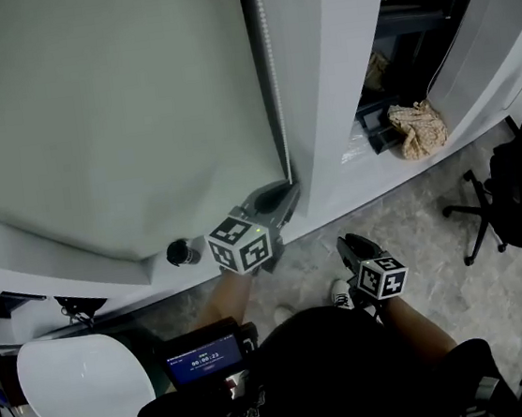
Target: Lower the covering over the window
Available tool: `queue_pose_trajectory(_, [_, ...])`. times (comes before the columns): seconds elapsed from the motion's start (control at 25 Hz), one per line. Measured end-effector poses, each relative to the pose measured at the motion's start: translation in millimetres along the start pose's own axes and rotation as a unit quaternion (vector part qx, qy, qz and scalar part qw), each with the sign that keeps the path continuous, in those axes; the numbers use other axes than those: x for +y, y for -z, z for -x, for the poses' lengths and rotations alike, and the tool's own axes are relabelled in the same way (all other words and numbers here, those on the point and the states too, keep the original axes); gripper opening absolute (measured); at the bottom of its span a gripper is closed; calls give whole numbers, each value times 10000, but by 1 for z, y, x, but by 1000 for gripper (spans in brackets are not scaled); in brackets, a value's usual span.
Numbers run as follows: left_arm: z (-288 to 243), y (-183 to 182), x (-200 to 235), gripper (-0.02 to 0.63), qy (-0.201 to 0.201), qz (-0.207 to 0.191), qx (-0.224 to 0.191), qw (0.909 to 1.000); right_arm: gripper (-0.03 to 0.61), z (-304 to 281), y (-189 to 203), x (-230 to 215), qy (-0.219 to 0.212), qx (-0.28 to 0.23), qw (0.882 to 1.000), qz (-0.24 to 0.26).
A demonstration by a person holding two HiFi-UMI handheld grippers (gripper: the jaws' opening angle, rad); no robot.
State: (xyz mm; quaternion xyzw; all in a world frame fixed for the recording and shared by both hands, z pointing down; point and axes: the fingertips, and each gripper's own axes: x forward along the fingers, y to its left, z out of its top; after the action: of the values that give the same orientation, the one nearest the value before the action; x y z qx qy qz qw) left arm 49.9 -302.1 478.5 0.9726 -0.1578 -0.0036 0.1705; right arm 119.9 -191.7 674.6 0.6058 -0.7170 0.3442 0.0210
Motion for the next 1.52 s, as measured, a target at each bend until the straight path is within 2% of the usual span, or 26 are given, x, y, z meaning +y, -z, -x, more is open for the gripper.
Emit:
queue_pose_trajectory(0.08, [17,-5,-4,8,288,400,-436,9978,84,11,-14,4,-88,-262,9991,-322])
queue_pose_trajectory(0.16, [39,-16,-11,9,484,607,-902,9929,52,23,-25,14,-278,-457,9968,-599])
queue_pose_trajectory(0.24, [67,-27,-7,11,585,1034,-1482,9818,40,34,-30,24,-409,-606,9938,-835])
queue_pose_trajectory(0.36, [115,-41,23,50,474,1868,-2532,9480,34,45,-25,36,-481,-652,9921,-961])
queue_pose_trajectory(0.44, [152,-47,34,75,499,2057,-3044,9287,34,49,-13,50,-571,-631,9914,-990])
queue_pose_trajectory(0.48, [170,-52,36,111,648,2086,-3290,9187,33,51,-7,57,-633,-604,9911,-1006])
queue_pose_trajectory(0.52, [186,-58,34,172,859,2086,-3504,9090,32,51,-1,64,-696,-566,9907,-1025])
queue_pose_trajectory(0.56, [197,-63,32,258,1030,2034,-3618,9039,32,50,5,70,-761,-520,9902,-1047])
queue_pose_trajectory(0.6, [204,-64,28,290,1081,1904,-3588,9074,32,50,11,77,-835,-469,9897,-1062])
queue_pose_trajectory(0.64, [207,-63,23,275,1017,1704,-3426,9183,32,49,15,84,-924,-425,9893,-1050])
queue_pose_trajectory(0.68, [208,-57,16,228,911,1487,-3170,9322,28,50,17,91,-1029,-401,9888,-1000])
queue_pose_trajectory(0.72, [206,-48,5,194,841,1308,-2859,9456,19,52,16,98,-1148,-404,9883,-920])
queue_pose_trajectory(0.8, [199,-22,-30,174,891,1096,-2143,9665,8,58,9,112,-1448,-467,9856,-738])
queue_pose_trajectory(0.88, [189,12,-78,122,1066,974,-1409,9794,8,66,-2,128,-1833,-538,9800,-556])
queue_pose_trajectory(0.96, [179,46,-131,81,1256,965,-853,9837,8,80,-11,147,-2265,-590,9715,-381])
queue_pose_trajectory(1.04, [169,75,-183,60,1425,1075,-524,9825,8,102,-15,167,-2713,-587,9605,-195])
queue_pose_trajectory(1.12, [160,99,-231,5,1529,1250,-379,9796,8,133,-9,182,-3117,-486,9489,53])
queue_pose_trajectory(1.24, [148,131,-298,0,1610,1376,-214,9771,8,183,15,187,-3536,-245,9345,317])
queue_pose_trajectory(1.4, [141,171,-365,0,1448,1047,128,9838,8,234,49,186,-3947,95,9187,81])
queue_pose_trajectory(1.52, [148,185,-392,0,1210,845,289,9886,8,260,70,204,-4392,351,8977,-35])
